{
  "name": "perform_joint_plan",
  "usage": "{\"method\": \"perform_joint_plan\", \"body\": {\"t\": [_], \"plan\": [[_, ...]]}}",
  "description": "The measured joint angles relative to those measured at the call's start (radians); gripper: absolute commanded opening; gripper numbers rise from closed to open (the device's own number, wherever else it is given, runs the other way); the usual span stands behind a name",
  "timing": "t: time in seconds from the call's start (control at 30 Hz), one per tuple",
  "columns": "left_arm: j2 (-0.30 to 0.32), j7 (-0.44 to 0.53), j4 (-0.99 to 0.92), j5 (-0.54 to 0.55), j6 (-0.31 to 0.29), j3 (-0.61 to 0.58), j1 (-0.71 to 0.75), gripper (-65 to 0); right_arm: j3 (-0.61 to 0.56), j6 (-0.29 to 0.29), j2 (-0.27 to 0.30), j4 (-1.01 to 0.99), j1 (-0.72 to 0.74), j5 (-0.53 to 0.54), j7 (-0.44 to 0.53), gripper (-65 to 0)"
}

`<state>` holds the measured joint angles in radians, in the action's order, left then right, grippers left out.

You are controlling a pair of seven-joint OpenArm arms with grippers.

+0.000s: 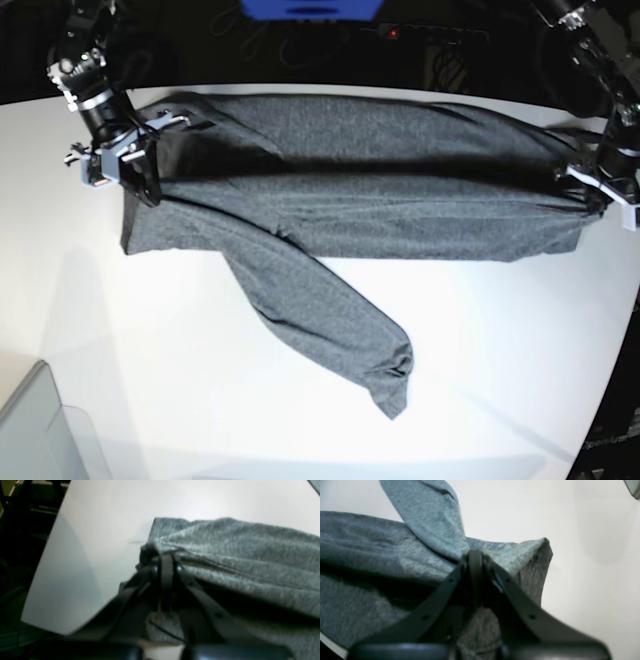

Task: Layout the t-shirt on the table in an organized manner, then fold the t-shirt properly
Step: 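Lay the folded shirt edge down with both grippers and release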

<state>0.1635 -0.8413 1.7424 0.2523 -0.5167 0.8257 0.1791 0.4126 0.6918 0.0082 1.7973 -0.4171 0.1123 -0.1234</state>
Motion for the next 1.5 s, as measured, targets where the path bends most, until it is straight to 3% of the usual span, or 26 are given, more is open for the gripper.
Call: {"method": "perform_joint_plan", "body": {"t": [0.13, 0.3, 0.43, 0.53, 0.77, 1.07, 1.5], "plan": [[0.000, 0.004, 0.000, 0.004, 0.000, 0.000, -0.003, -64.9, 0.002, 0.000, 0.000, 0.017, -0.009, 0.001, 0.001, -65.0], [-0.001, -0.002, 0.041, 0.005, 0.000, 0.014, -0.008, -64.9, 0.000, 0.000, 0.000, 0.043, -0.048, -0.001, 0.076, -65.0], [0.005, -0.003, 0.109, 0.100, 0.000, 0.069, -0.010, -64.9, 0.001, 0.000, 0.000, 0.078, -0.040, 0.000, 0.106, -65.0], [0.008, -0.016, 0.126, 0.194, 0.000, 0.110, -0.010, -64.9, 0.003, 0.000, 0.000, 0.083, -0.043, 0.000, 0.101, -65.0], [0.008, -0.144, 0.146, 0.264, 0.000, 0.211, -0.010, -64.9, 0.001, 0.000, 0.000, 0.083, -0.058, 0.000, 0.103, -65.0], [0.008, -0.146, 0.166, 0.272, 0.000, 0.254, -0.005, -64.9, -0.001, 0.000, 0.000, 0.083, -0.078, 0.000, 0.102, -65.0], [0.000, -0.142, -0.110, 0.264, 0.004, 0.246, 0.015, -64.9, -0.001, 0.000, 0.000, -0.030, -0.088, 0.000, 0.100, -65.0]]}}
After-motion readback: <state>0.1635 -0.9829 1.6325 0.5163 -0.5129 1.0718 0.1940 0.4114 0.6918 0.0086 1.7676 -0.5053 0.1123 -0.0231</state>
